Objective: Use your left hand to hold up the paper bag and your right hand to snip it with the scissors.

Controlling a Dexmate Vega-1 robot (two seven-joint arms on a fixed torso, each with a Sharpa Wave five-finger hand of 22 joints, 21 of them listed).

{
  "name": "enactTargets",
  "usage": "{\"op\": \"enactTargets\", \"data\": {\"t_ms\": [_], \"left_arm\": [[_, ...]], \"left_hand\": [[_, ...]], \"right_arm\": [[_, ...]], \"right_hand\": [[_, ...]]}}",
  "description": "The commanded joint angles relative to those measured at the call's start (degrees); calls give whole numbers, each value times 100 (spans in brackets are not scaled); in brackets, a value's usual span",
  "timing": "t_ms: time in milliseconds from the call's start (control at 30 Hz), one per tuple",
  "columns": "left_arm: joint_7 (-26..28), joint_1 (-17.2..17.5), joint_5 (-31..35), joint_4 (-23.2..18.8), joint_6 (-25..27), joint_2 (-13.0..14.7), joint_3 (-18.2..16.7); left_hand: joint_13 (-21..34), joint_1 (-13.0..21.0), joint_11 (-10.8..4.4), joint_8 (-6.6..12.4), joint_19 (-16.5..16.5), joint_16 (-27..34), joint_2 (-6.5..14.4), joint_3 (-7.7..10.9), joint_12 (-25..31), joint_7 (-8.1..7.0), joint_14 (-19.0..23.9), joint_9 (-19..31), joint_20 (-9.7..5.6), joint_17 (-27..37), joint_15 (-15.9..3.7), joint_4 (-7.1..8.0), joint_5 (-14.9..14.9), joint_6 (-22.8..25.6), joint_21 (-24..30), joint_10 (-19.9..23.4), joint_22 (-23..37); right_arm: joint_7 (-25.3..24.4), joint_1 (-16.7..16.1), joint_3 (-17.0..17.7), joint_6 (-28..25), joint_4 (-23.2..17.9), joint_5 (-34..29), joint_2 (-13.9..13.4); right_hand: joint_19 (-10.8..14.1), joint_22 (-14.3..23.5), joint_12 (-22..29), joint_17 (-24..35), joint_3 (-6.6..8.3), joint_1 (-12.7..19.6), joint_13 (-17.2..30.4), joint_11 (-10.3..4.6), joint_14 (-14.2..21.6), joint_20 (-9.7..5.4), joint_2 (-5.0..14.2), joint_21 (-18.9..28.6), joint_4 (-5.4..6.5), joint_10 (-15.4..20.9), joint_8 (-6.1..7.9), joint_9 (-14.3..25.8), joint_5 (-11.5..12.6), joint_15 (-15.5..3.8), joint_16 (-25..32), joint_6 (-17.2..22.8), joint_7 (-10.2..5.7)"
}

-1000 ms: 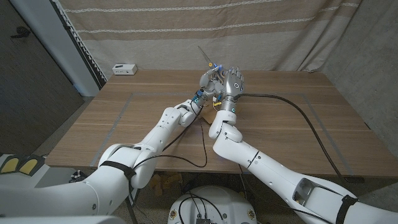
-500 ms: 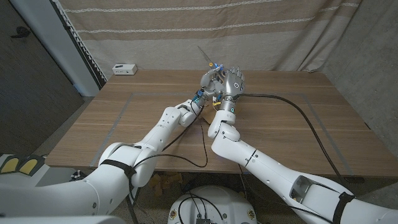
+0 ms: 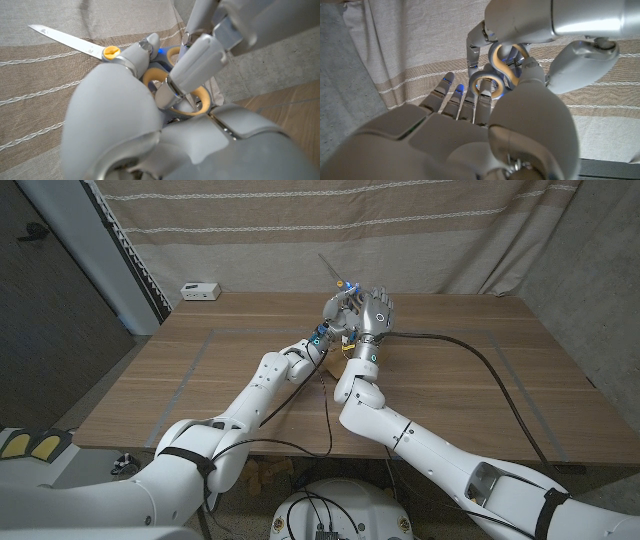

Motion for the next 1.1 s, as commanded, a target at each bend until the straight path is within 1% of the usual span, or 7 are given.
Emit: {"op": "enactTargets", "data": {"t_ms": [33, 167, 200, 433, 633, 767, 1100], "left_arm": [[-84, -67, -14, 167, -175, 57, 6], [-163, -118, 16, 260, -200, 68, 6], [-121, -118, 41, 234, -191, 91, 18], [-207, -168, 41, 330, -138, 82, 20], [-323, -223, 65, 415, -115, 64, 20], [-379, -240, 77, 431, -110, 55, 14], [-388, -204, 56, 329, -72, 54, -18]], "left_hand": [[2719, 773, 155, 1689, -27, -19, 838, 626, 484, 845, 212, 4251, -732, 1488, -410, 663, -16, 888, 57, 207, 7], [2714, 772, 155, 1670, -35, -33, 836, 629, 488, 837, 218, 4195, -728, 1498, -410, 663, -16, 902, 68, 217, 6], [2698, 773, 155, 1678, -35, -34, 837, 632, 473, 828, 219, 4195, -727, 1502, -410, 663, -15, 917, 69, 202, 6], [2720, 772, 156, 1756, -35, -43, 837, 643, 508, 862, 239, 4290, -717, 1532, -411, 663, -10, 912, 85, 244, 3], [2704, 771, 156, 1750, -37, -61, 830, 649, 500, 839, 245, 4257, -718, 1546, -411, 660, -9, 912, 92, 240, 0], [2706, 770, 156, 1736, -38, -73, 827, 652, 507, 852, 255, 4211, -717, 1557, -411, 659, -8, 917, 98, 246, -2], [2687, 766, 156, 1761, -43, -110, 828, 658, 497, 840, 261, 4212, -718, 1565, -411, 661, -8, 912, 111, 232, -4]], "right_arm": [[93, -93, 48, 187, -192, 90, -159], [196, -99, 34, 242, -267, 100, -234], [221, -105, 35, 277, -287, 111, -254], [326, -128, 41, 367, -345, 121, -323], [470, -120, 15, 255, -418, 85, -371], [634, -98, -21, 181, -486, 71, -438], [781, -68, -53, 131, -534, 25, -502]], "right_hand": [[-60, 24, -19, 42, -47, -143, 3, 22, -21, 75, 107, -37, 138, 16, -47, -10, -71, 18, -22, -36, 73], [-99, 26, -34, 50, -82, -277, 4, 50, -40, 116, 119, -56, 221, 14, -79, -25, -135, 79, -30, -44, 144], [-105, 28, -40, 59, -46, -277, 3, 54, -48, 124, 197, -58, 240, 13, -84, -30, -156, 82, -29, -33, 168], [-160, 34, -58, 56, 160, -110, 3, 91, -48, 191, 373, -75, 179, 28, -108, -52, -293, 152, -42, 9, 248], [-168, 36, -81, 45, 384, 129, 4, 82, -47, 192, 411, -74, 50, 17, -137, -67, -329, 155, -55, 10, 252], [-211, 34, -138, 38, 649, 410, 5, 63, -108, 178, 391, -87, -92, -66, -213, -77, -344, 151, -84, -106, 208], [-223, 29, -190, 33, 863, 633, 8, 16, -150, 103, 349, -88, -178, -143, -258, -80, -383, 100, -92, -188, 128]]}}
